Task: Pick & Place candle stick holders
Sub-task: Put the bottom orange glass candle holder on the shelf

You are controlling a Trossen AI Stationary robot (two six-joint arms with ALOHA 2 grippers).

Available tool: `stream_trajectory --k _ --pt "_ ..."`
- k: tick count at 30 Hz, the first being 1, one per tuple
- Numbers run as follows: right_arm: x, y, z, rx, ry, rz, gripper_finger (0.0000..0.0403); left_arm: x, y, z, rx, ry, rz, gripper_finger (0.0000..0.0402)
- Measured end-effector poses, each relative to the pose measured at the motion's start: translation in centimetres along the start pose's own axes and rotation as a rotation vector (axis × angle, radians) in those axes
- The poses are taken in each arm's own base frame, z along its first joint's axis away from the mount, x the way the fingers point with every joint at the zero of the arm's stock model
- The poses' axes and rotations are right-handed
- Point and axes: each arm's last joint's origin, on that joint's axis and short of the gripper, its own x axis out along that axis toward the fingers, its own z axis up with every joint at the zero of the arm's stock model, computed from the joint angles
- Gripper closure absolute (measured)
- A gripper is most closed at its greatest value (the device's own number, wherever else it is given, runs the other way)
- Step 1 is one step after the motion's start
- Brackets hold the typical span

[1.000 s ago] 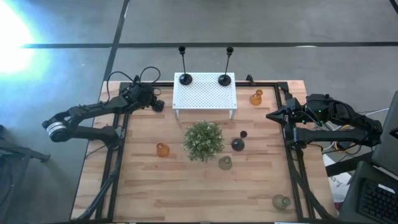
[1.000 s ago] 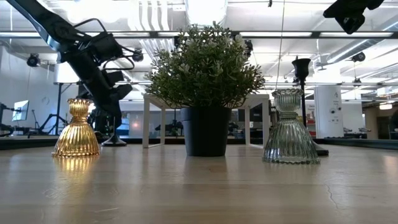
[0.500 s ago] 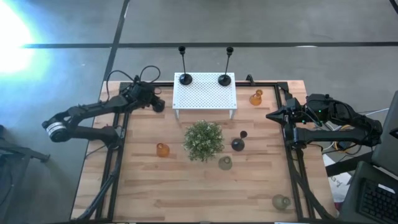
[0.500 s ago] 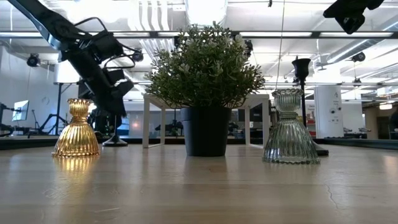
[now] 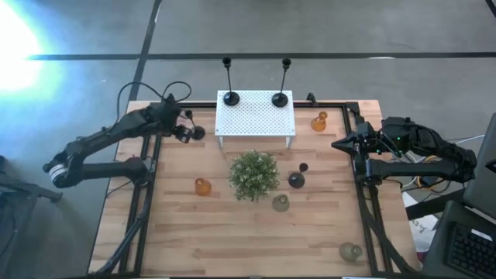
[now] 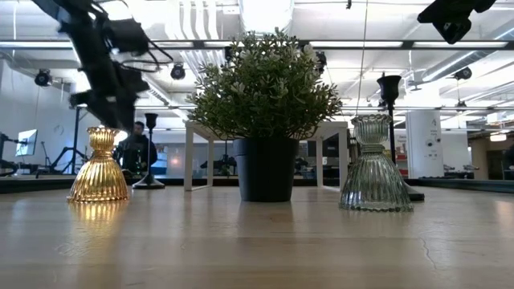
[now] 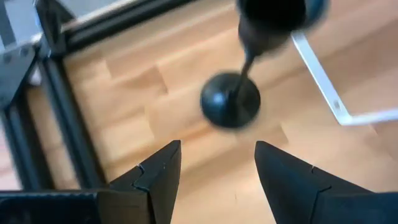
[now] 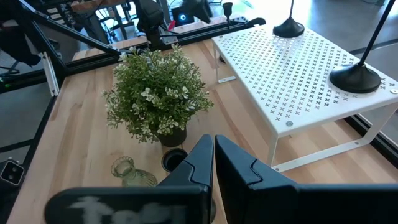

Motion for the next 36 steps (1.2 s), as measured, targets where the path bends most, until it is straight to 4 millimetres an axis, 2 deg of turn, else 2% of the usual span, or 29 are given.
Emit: stream_trajectory --k 4,9,17,23,30,33,36 --pt "0.0 0.0 0.0 0.0 0.0 0.0 0.039 -2.3 0.3 -1.8 -0.006 0.026 -0.059 0.0193" --pt "0.0 0.0 0.0 0.0 0.001 0.0 0.039 -4.7 -0.6 -3.9 0.0 -0.027 -0.294 0.0193" --pt "0.0 0.0 0.0 0.0 0.0 0.0 0.039 -7.8 -4.2 -6.7 0.093 -0.152 -0.743 0.0193" --pt "0.0 0.0 0.0 0.0 0.0 0.0 0.039 -10.0 -6.0 -10.7 0.206 -0.213 -0.782 0.0193" --pt "0.0 0.0 0.0 0.0 0.0 0.0 0.039 -12.3 -6.4 -15.6 0.307 -0.327 -0.851 0.0193" --pt "0.0 0.0 0.0 0.0 0.0 0.0 0.039 -12.5 -6.3 -17.2 0.389 -0.349 -0.854 0.0193" --pt "0.0 0.0 0.0 0.0 0.0 0.0 0.039 -11.8 -6.6 -18.8 0.497 -0.356 -0.817 0.0193"
